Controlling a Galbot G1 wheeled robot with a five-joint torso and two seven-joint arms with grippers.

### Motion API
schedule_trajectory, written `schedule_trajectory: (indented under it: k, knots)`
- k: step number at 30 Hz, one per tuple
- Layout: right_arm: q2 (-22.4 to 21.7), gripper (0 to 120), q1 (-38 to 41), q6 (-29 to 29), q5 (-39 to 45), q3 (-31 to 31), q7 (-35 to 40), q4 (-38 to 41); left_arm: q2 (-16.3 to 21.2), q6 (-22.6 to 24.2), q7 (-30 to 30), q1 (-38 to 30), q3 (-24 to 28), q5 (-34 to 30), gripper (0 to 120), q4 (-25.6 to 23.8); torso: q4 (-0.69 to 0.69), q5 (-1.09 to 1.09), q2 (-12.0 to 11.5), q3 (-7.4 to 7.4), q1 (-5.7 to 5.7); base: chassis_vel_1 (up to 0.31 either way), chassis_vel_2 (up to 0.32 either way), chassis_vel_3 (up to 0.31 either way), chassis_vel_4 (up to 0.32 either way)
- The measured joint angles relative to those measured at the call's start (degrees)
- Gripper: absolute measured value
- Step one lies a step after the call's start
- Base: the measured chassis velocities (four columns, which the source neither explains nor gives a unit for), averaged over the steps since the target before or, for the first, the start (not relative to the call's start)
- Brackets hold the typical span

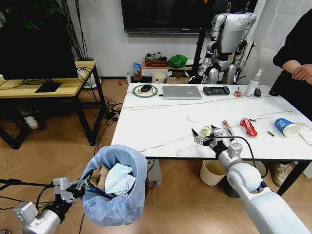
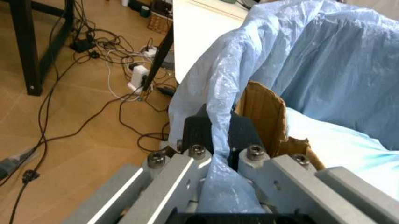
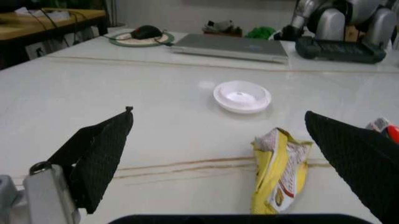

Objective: Pick up the trash bin and place the trash from the table into it.

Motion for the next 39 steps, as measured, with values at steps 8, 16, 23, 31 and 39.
schedule_trajectory:
  k: [8,16,23,31,39]
  knots:
    - [0.89,100,2.76,-2.22,1.08,-0.26,0.44,-5.13,-0.37,-0.16,0.27,0.25,-0.05,0.47,0,-0.22,0.0,0.0,0.0,0.0,0.0,0.0,0.0,0.0,0.0]
    - [1.03,100,6.12,-3.06,1.69,-0.88,0.22,-11.48,-0.76,-0.49,0.66,0.6,-0.3,0.78,0,-0.12,0.0,0.0,0.0,0.0,0.0,0.0,0.0,0.0,0.0]
    - [1.98,91,8.73,-3.04,1.72,-1.5,-0.3,-16.21,-1.11,-0.57,0.69,0.57,-0.36,0.98,0,-0.1,0.0,0.01,0.0,0.0,0.0,0.0,0.0,0.0,0.0]
    - [2.7,62,10.08,-2.67,1.74,-2.52,-0.38,-17.41,-1.14,-0.59,0.69,0.47,-0.51,0.98,0,0.04,0.0,0.0,0.0,0.0,0.0,0.0,0.0,0.0,0.0]
    - [2.89,34,10.85,-2.62,1.93,-2.61,-0.37,-18.3,-1.19,-0.61,0.69,0.42,-0.5,0.98,0,0.38,0.0,0.0,0.0,0.0,0.0,0.0,0.0,0.0,0.0]
